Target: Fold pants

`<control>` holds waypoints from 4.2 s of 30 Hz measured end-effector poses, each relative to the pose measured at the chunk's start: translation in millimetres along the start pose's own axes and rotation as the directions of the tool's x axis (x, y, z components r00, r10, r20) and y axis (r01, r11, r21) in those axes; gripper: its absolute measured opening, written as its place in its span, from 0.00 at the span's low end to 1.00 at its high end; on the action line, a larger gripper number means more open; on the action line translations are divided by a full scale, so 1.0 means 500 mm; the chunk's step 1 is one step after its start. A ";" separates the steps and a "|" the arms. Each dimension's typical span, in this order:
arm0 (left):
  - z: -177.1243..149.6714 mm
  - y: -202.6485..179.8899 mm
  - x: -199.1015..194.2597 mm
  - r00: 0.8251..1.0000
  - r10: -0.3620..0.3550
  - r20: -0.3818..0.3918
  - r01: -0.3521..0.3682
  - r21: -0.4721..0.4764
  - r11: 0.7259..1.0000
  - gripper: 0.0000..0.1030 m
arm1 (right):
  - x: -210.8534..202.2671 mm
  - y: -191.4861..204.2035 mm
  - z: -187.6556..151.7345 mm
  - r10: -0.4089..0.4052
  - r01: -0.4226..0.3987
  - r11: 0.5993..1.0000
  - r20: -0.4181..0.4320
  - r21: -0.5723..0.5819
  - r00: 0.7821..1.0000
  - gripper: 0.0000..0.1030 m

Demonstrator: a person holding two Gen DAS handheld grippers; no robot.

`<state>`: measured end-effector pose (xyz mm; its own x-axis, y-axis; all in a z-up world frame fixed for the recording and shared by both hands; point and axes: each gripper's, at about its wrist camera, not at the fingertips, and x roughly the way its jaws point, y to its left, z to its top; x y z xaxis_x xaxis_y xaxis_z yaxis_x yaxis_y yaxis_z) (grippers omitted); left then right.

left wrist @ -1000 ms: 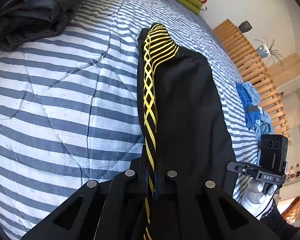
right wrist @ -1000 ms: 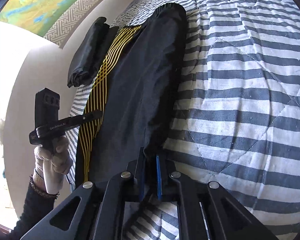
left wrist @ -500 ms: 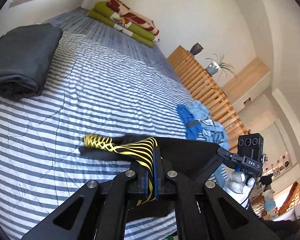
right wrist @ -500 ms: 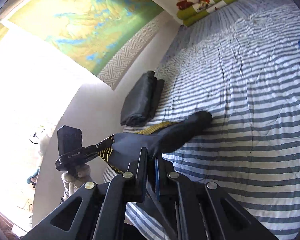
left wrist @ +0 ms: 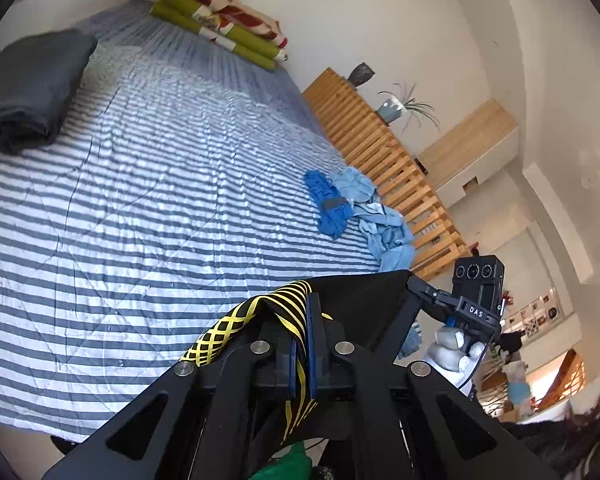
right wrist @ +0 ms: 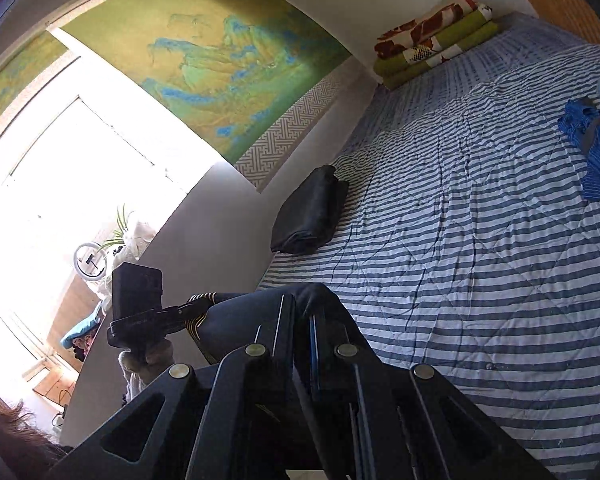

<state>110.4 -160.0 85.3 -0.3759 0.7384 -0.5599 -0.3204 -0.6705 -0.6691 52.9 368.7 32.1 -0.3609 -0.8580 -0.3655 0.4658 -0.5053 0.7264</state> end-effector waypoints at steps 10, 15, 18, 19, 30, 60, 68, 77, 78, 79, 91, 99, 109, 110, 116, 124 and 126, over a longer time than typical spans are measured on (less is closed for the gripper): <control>0.161 0.271 0.283 0.983 0.110 -0.144 -0.134 -0.170 0.976 0.03 | 0.229 -0.240 0.070 -0.199 0.217 0.966 -0.130 0.141 0.971 0.05; 0.201 0.366 0.363 0.972 0.117 -0.206 -0.169 -0.258 0.951 0.04 | 0.309 -0.330 0.098 -0.246 0.279 0.941 -0.179 0.191 0.953 0.05; 0.210 0.404 0.384 0.972 0.088 -0.219 -0.156 -0.315 0.936 0.09 | 0.331 -0.364 0.098 -0.252 0.294 0.931 -0.202 0.218 0.946 0.05; 0.211 0.415 0.387 0.972 0.080 -0.221 -0.152 -0.332 0.931 0.12 | 0.334 -0.372 0.096 -0.253 0.297 0.928 -0.207 0.225 0.945 0.05; 0.201 0.381 0.321 0.971 0.138 -0.196 -0.185 -0.246 0.951 0.28 | 0.364 -0.416 0.102 -0.264 0.333 0.902 -0.257 0.274 0.930 0.05; 0.157 0.304 0.312 0.907 0.400 -0.132 -0.404 -0.002 0.915 0.46 | 0.283 -0.351 0.106 -0.472 0.496 0.867 -0.250 0.039 0.845 0.24; 0.064 0.262 0.392 0.860 0.475 -0.187 -0.448 0.171 0.878 0.46 | 0.372 -0.225 0.001 -0.493 0.416 0.864 -0.313 -0.284 0.811 0.24; 0.113 0.335 0.321 0.928 0.356 -0.112 -0.361 -0.024 0.932 0.59 | 0.289 -0.292 0.033 -0.470 0.459 0.882 -0.246 -0.101 0.848 0.49; 0.119 0.347 0.324 0.932 0.341 -0.119 -0.349 -0.046 0.936 0.59 | 0.284 -0.311 0.044 -0.482 0.480 0.875 -0.232 -0.067 0.845 0.51; 0.124 0.359 0.331 0.935 0.331 -0.130 -0.342 -0.067 0.937 0.59 | 0.283 -0.332 0.055 -0.481 0.488 0.872 -0.234 -0.030 0.845 0.51; 0.147 0.401 0.397 0.953 0.262 -0.152 -0.281 -0.116 0.953 0.54 | 0.342 -0.392 0.068 -0.335 0.369 0.926 -0.278 0.082 0.900 0.51; 0.143 0.374 0.407 0.934 0.339 -0.112 -0.344 -0.036 0.938 0.07 | 0.395 -0.360 0.062 -0.387 0.403 0.915 -0.292 -0.006 0.874 0.10; 0.160 0.255 0.153 0.924 0.342 0.169 -0.353 0.038 0.935 0.06 | 0.347 -0.127 0.106 -0.395 0.377 0.902 -0.047 -0.211 0.918 0.09; 0.166 0.249 0.112 0.918 0.340 0.206 -0.353 0.032 0.935 0.06 | 0.346 -0.091 0.114 -0.379 0.366 0.900 -0.013 -0.238 0.925 0.09; 0.214 0.231 -0.104 0.834 0.388 0.394 -0.425 0.009 0.905 0.06 | 0.398 0.123 0.144 -0.322 0.365 0.830 0.171 -0.421 0.931 0.08; 0.320 0.297 -0.309 0.714 0.470 0.519 -0.522 -0.054 0.851 0.06 | 0.562 0.293 0.212 -0.215 0.279 0.827 0.184 -0.489 0.959 0.08; 0.356 0.333 -0.340 0.693 0.491 0.528 -0.540 -0.072 0.839 0.06 | 0.615 0.318 0.232 -0.208 0.273 0.821 0.183 -0.502 0.961 0.08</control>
<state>-33.8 -409.7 156.0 -0.8772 0.1441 -0.4581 -0.0033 -0.9557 -0.2943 -77.9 35.4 102.8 -0.5913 -0.7026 -0.3959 0.6892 -0.6951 0.2043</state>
